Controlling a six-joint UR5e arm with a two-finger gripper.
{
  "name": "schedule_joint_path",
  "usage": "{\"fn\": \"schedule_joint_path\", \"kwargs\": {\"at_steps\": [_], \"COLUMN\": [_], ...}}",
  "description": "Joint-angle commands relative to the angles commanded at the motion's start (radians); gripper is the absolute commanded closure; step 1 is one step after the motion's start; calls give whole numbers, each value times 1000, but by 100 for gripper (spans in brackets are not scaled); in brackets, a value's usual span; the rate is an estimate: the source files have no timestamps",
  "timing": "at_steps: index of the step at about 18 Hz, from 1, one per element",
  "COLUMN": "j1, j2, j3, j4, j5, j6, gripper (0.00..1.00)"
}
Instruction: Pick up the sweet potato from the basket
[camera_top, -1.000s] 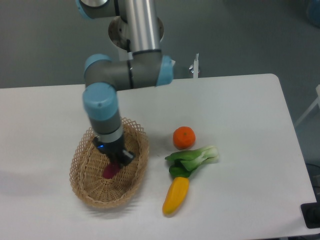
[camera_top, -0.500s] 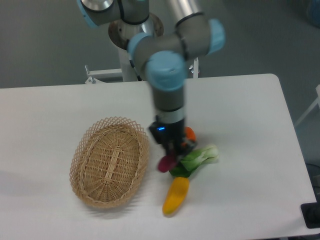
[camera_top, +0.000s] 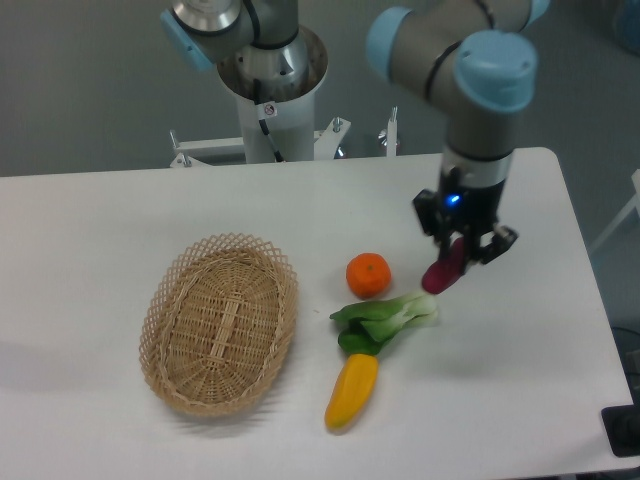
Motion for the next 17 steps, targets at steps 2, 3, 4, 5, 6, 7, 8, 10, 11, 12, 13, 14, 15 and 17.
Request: {"fn": "schedule_joint_path", "kwargs": {"at_steps": [2, 3, 4, 5, 6, 7, 8, 10, 11, 12, 13, 14, 15, 17], "j1": [5, 5, 5, 5, 5, 5, 5, 5, 5, 3, 3, 3, 3, 3], "j2": [0, 0, 0, 0, 0, 0, 0, 0, 0, 0, 0, 0, 0, 0], "j3": [0, 0, 0, 2, 5, 5, 6, 5, 5, 5, 5, 5, 5, 3], "j4": [2, 2, 2, 3, 3, 5, 6, 11, 11, 11, 11, 11, 11, 11], "j5": [-9, -9, -11, -11, -11, -11, -11, -12, -11, -11, -11, -11, -11, -11], "j6": [3, 3, 3, 5, 3, 3, 3, 5, 3, 3, 3, 3, 3, 3], "gripper": [68, 68, 68, 68, 68, 68, 68, 68, 68, 68, 68, 68, 68, 68]}}
